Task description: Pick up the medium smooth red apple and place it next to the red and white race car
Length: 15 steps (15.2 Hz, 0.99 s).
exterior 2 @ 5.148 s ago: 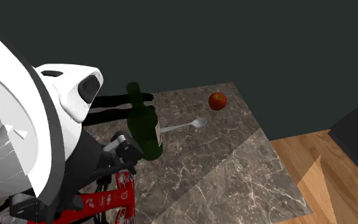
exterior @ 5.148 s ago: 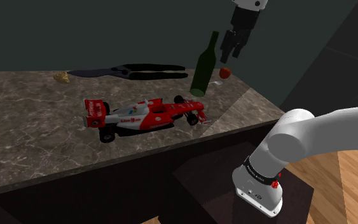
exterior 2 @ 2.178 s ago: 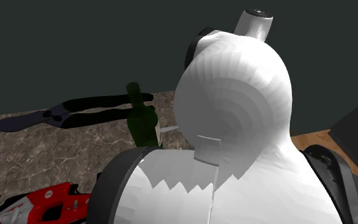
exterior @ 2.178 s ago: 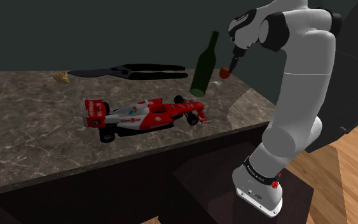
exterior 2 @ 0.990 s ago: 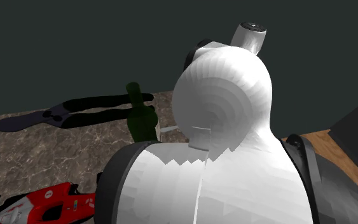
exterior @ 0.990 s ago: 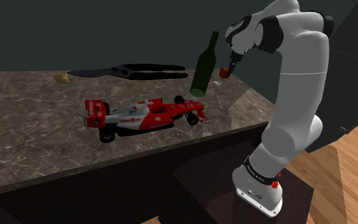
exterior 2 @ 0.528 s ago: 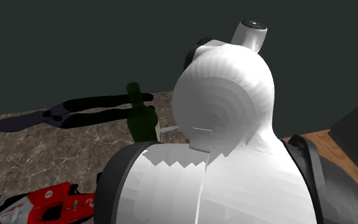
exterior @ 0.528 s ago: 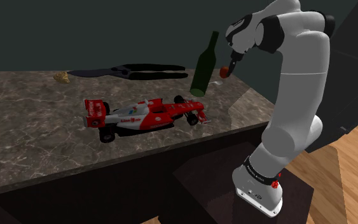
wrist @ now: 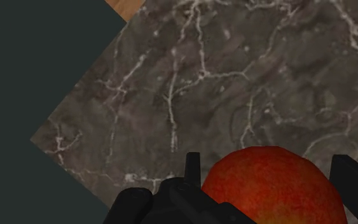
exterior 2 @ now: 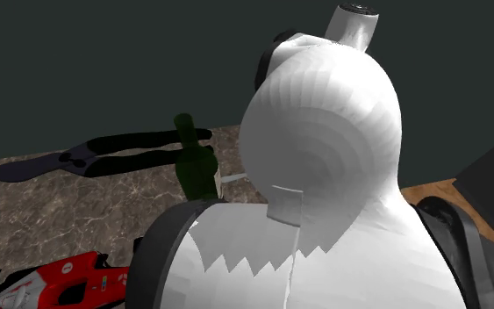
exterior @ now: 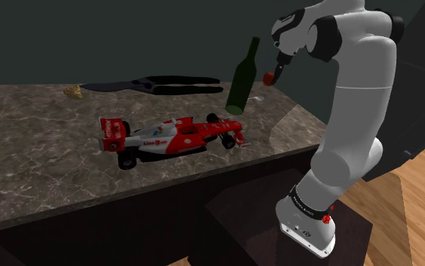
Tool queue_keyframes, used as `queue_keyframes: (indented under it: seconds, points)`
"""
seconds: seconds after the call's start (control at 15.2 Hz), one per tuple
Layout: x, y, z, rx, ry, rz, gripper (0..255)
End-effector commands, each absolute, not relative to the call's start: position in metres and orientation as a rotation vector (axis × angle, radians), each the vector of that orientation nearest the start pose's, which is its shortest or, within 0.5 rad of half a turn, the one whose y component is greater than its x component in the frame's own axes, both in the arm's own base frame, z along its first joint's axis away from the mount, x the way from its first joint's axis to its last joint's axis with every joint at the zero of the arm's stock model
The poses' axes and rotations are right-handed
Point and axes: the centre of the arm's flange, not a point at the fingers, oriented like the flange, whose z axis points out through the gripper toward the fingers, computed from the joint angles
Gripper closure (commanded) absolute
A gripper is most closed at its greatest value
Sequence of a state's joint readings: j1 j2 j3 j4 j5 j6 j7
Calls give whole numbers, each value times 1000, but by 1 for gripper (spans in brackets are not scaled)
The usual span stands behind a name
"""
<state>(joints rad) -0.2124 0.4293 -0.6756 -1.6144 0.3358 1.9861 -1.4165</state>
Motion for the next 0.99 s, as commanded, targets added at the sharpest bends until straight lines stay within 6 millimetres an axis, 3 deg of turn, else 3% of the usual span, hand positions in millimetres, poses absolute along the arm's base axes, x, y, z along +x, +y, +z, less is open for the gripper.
queue_keyframes:
  seconds: [0.0, 0.92]
  points:
    - [475, -464, 435, -3082, -703, -96, 255]
    - [475, -464, 509, -3082, -703, -96, 255]
